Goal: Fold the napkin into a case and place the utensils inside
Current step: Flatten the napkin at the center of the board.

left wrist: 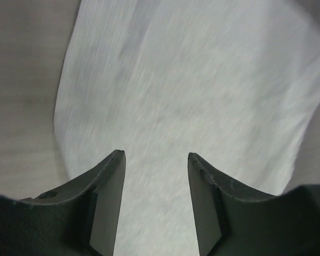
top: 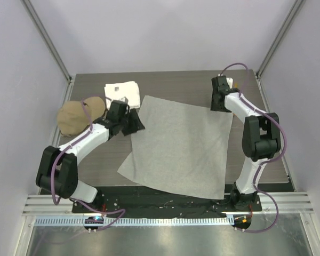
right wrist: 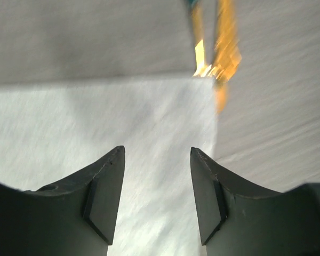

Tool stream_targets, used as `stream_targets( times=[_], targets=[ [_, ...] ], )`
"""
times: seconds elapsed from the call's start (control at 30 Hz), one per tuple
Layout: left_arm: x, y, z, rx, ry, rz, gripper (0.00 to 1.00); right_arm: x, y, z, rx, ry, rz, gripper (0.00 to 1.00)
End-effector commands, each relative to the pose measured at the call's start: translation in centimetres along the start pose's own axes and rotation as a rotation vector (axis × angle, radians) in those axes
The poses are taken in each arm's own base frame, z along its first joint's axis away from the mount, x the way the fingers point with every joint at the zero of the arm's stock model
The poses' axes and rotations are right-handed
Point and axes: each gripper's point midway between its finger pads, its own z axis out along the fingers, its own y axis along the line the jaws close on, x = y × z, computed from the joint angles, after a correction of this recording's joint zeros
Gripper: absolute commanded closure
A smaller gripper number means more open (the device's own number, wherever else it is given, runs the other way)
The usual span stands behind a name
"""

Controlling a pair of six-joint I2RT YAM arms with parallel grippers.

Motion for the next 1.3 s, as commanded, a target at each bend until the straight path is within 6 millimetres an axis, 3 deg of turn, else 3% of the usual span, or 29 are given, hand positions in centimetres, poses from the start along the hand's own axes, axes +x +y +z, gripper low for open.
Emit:
stream_targets(
  times=[0.0, 0.13, 0.27, 0.43, 0.47, 0.5, 0.57, 0.63, 0.7, 0.77, 0.8, 0.97, 1.1, 1.17, 1.2, 1.23, 1.27],
  targets=[
    [4.3, -1.3, -2.5, 0.107, 0.069, 0.005, 0.46, 2.1, 5.2, -4.1, -0.187, -0.036, 0.138, 0.43],
    [5.1, -1.8, -4.7, 0.129, 0.031, 0.005, 0.44, 3.5, 7.6, -3.3, -0.200, 0.012, 0.127, 0.44],
    [5.2, -1.4, -6.8, 0.119, 0.010, 0.002, 0.41, 5.8, 9.5, -0.9, -0.154, 0.059, 0.044, 0.43],
    [4.4, -1.2, -9.2, 0.107, -0.041, 0.011, 0.37, 5.9, 11.0, 0.8, -0.123, 0.034, -0.009, 0.42],
    [4.5, -1.2, -9.4, 0.105, -0.036, 0.009, 0.36, 5.1, 11.5, 0.9, -0.131, 0.019, -0.011, 0.42],
    [4.3, -1.4, -9.7, 0.111, -0.037, 0.008, 0.36, 5.7, 11.7, 2.0, -0.117, 0.036, -0.040, 0.42],
    [4.6, -1.4, -10.0, 0.108, -0.019, 0.004, 0.35, 4.6, 12.4, 2.4, -0.119, 0.026, -0.054, 0.41],
    [4.4, -1.7, -10.4, 0.115, -0.021, 0.005, 0.34, 4.9, 13.0, 3.7, -0.113, 0.030, -0.089, 0.41],
    [4.3, -1.9, -10.8, 0.120, -0.025, 0.007, 0.33, 3.1, 13.7, 4.5, -0.105, -0.006, -0.103, 0.40],
    [4.2, -2.0, -11.2, 0.122, -0.025, 0.009, 0.33, 3.4, 13.6, 6.3, -0.061, 0.015, -0.160, 0.39],
    [4.1, -2.0, -11.3, 0.119, -0.022, 0.010, 0.32, 1.2, 14.0, 6.2, -0.065, -0.023, -0.154, 0.39],
    [4.6, -1.9, -10.9, 0.112, 0.005, 0.009, 0.28, -1.7, 14.5, 8.1, -0.024, -0.055, -0.246, 0.39],
    [5.7, 0.0, -9.3, 0.013, 0.060, -0.010, 0.27, -3.1, 13.4, 7.2, -0.031, -0.052, -0.258, 0.37],
    [5.7, 0.4, -8.5, -0.006, 0.052, -0.027, 0.32, -3.3, 12.7, 6.1, -0.027, -0.057, -0.263, 0.38],
    [6.1, 0.8, -8.1, -0.013, 0.056, -0.041, 0.35, -5.0, 12.0, 4.1, -0.036, -0.094, -0.228, 0.38],
    [6.4, 0.7, -7.8, -0.001, 0.061, -0.051, 0.38, -5.3, 11.9, 3.0, -0.052, -0.102, -0.211, 0.37],
    [6.3, 0.5, -7.3, 0.011, 0.056, -0.056, 0.39, -4.3, 11.6, 2.6, -0.065, -0.082, -0.209, 0.37]
  ],
)
